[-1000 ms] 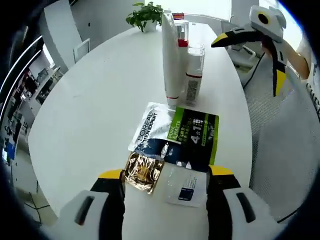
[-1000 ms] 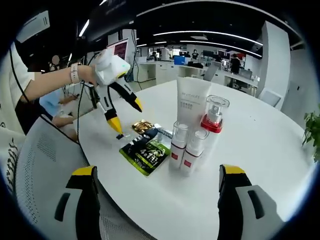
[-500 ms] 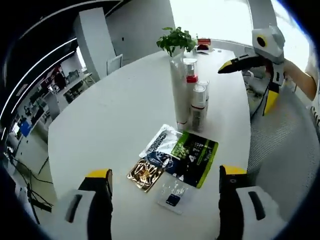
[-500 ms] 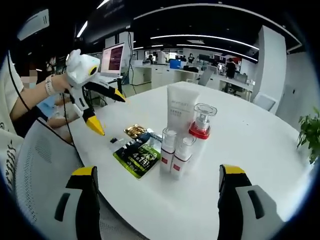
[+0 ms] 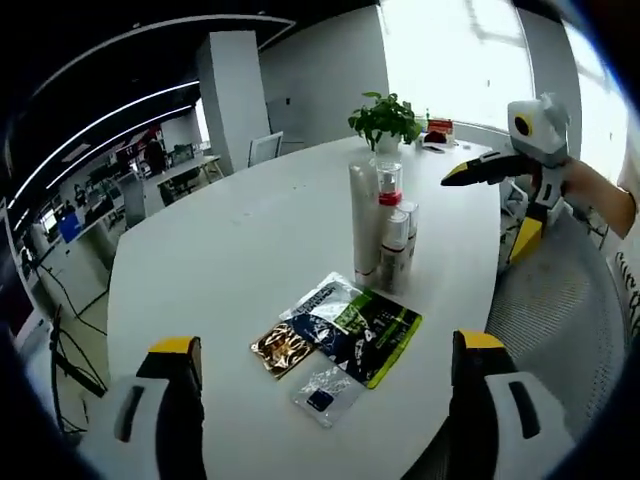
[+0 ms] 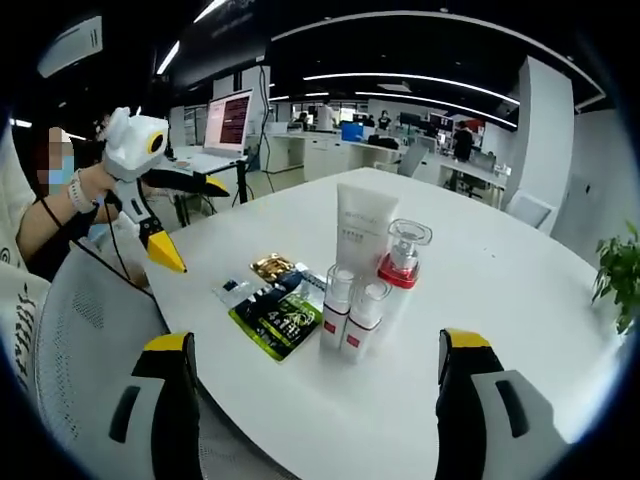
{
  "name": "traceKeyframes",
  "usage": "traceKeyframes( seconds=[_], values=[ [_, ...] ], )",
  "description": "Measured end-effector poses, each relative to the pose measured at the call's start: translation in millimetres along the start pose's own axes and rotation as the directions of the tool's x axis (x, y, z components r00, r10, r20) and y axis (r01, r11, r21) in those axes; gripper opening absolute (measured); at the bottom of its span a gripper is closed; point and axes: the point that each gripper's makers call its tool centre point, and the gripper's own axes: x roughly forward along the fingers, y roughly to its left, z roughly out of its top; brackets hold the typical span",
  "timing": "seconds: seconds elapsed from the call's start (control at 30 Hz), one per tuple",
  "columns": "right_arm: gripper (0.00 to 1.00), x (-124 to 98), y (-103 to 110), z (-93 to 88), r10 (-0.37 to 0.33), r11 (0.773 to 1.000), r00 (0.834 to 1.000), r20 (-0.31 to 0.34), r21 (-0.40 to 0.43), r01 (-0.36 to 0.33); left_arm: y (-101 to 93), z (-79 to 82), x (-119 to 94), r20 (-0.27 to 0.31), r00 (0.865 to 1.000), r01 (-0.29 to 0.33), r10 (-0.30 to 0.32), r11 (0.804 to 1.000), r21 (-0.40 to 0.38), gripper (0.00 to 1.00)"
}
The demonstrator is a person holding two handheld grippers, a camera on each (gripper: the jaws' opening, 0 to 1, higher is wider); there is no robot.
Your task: Arrange the skincare products in the storage area until every visible bottle or jar stands upright without overlapping.
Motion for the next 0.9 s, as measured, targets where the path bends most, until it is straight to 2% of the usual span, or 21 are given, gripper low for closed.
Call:
traceKeyframes(
  seconds=[0.1,0.23,0.5,0.63,0.9],
  values=[
    [1.00,-2,1,0.7,0.003,1.000,1.000,-0.003,-0.009,-0.003,-1.5,-6.0,-5,-0.022,0.999,-0.029,0.029,1.000,-0.010,0.99],
    [1.00,-2,1,1.7,0.000,1.000,1.000,-0.004,-0.017,0.000,-1.0,-9.0,-11,-0.004,0.998,-0.061,0.061,0.997,-0.049,0.99],
    [1.00,-6,6,4.4,0.007,1.000,1.000,0.000,-0.026,-0.007,-7.3,-13.2,-23,0.003,0.995,-0.095,0.095,0.993,-0.076,0.99],
    [1.00,-8,9,3.5,0.012,0.999,1.000,0.002,-0.040,-0.011,-9.6,-12.2,-25,0.028,0.995,-0.094,0.097,0.992,-0.087,0.99],
    [1.00,-13,9,-0.3,0.010,1.000,1.000,-0.002,-0.029,-0.011,-10.1,-14.8,-26,0.025,0.994,-0.104,0.107,0.991,-0.086,0.99]
  ],
)
